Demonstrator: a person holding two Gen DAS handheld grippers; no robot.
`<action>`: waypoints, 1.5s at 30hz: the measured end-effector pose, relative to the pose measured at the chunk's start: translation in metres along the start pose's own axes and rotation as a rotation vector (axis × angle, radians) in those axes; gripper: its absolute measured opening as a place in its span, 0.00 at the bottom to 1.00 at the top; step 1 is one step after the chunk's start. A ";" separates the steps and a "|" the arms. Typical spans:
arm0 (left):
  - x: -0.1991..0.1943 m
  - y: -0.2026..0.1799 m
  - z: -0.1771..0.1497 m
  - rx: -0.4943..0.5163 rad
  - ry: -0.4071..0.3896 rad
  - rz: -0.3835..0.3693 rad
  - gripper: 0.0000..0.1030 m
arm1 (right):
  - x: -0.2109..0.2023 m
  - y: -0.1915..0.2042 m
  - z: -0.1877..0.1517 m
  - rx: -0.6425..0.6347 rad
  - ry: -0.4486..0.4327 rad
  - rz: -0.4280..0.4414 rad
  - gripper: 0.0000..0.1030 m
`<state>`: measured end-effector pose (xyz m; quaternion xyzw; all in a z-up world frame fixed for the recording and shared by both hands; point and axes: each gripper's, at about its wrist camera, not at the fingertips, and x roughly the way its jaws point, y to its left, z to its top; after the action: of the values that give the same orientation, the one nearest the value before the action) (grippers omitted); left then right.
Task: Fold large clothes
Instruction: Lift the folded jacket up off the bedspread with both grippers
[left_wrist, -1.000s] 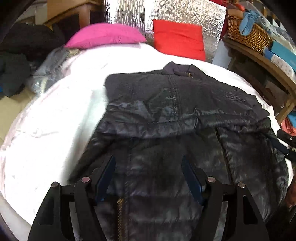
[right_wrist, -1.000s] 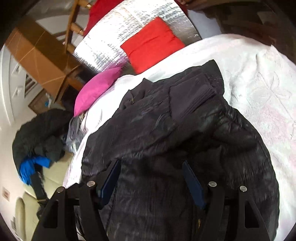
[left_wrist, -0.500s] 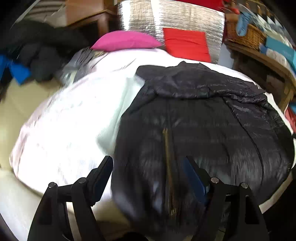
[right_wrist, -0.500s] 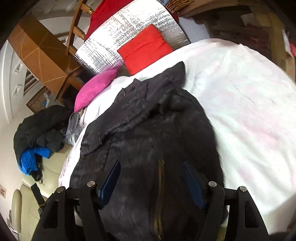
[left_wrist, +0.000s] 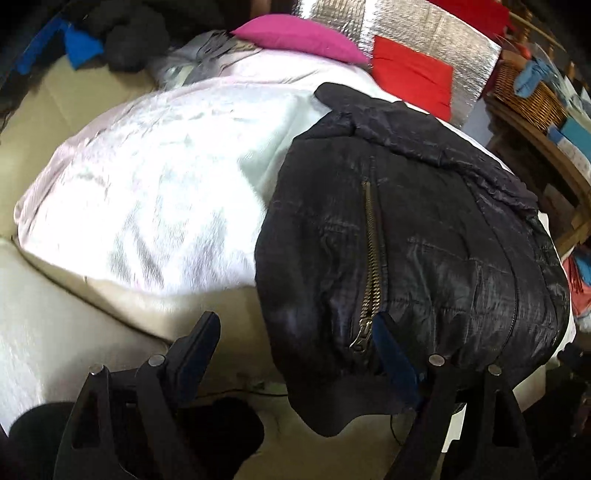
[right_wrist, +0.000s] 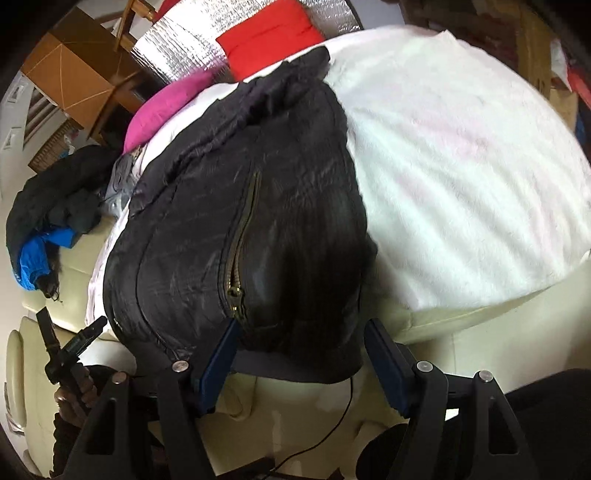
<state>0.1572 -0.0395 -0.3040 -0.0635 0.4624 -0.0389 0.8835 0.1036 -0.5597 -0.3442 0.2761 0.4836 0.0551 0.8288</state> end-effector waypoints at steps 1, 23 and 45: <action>0.002 0.002 -0.002 -0.010 0.014 -0.002 0.83 | 0.003 -0.001 0.000 0.000 0.001 -0.009 0.71; 0.032 -0.025 -0.025 0.050 0.150 -0.099 0.71 | 0.028 0.006 -0.003 -0.039 0.032 0.035 0.72; 0.091 -0.030 -0.030 0.079 0.338 -0.135 0.79 | 0.082 0.022 -0.010 -0.087 0.229 0.005 0.74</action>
<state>0.1839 -0.0834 -0.3908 -0.0521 0.5971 -0.1265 0.7904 0.1424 -0.5078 -0.4002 0.2329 0.5714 0.1091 0.7793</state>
